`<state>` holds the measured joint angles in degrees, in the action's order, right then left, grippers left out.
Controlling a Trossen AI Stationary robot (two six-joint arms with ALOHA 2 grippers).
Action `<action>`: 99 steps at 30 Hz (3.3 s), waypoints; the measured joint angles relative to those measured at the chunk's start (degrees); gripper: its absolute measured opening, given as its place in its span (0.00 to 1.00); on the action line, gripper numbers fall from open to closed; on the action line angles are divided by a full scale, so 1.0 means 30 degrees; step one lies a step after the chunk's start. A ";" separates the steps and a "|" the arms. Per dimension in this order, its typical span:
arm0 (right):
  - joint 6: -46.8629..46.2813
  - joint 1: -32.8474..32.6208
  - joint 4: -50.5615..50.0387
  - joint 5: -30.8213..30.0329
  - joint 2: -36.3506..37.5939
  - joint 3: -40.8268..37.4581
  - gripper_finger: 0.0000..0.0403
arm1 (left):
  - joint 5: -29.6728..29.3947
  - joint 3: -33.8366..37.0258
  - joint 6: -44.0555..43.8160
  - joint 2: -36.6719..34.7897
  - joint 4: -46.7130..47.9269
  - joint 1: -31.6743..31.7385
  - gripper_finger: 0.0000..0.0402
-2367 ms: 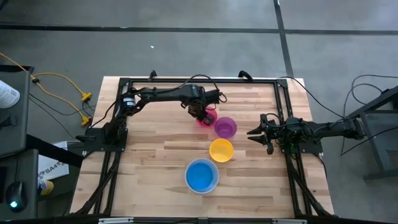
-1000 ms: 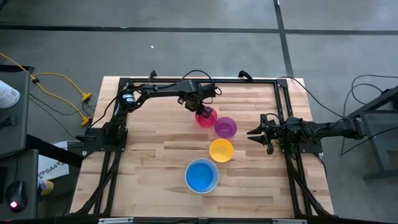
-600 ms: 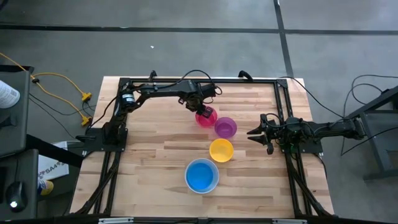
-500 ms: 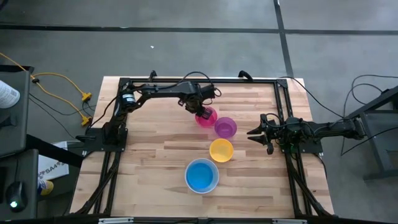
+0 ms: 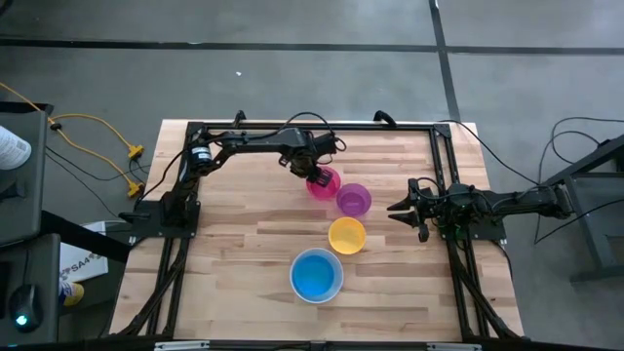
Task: Nest bowls inside each other
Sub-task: Stack the pink bowl on top of the blue bowl
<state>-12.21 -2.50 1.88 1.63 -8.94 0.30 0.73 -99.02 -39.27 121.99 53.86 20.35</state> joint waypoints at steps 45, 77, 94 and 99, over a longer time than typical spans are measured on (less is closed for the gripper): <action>0.0000 -0.0004 0.0002 0.0000 0.0000 -0.0003 0.24 | 0.0486 -0.1268 0.0204 0.0000 0.1630 0.0301 0.29; 0.0000 -0.0006 0.0002 0.0000 0.0003 0.0000 0.24 | 0.0943 -0.0459 0.0359 0.0000 0.0563 0.0213 0.01; -0.0007 -0.0005 0.0000 -0.0005 -0.0001 0.0002 0.24 | 0.0539 -0.0459 0.1353 -0.0235 0.0758 0.0471 0.00; 0.0000 -0.0004 0.0002 0.0000 0.0001 0.0004 0.24 | 0.0303 -0.0447 0.1865 -0.1185 0.1466 0.0762 0.00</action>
<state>-12.21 -2.51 1.89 1.63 -8.94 0.32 1.64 -100.36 -33.67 118.44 58.26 22.64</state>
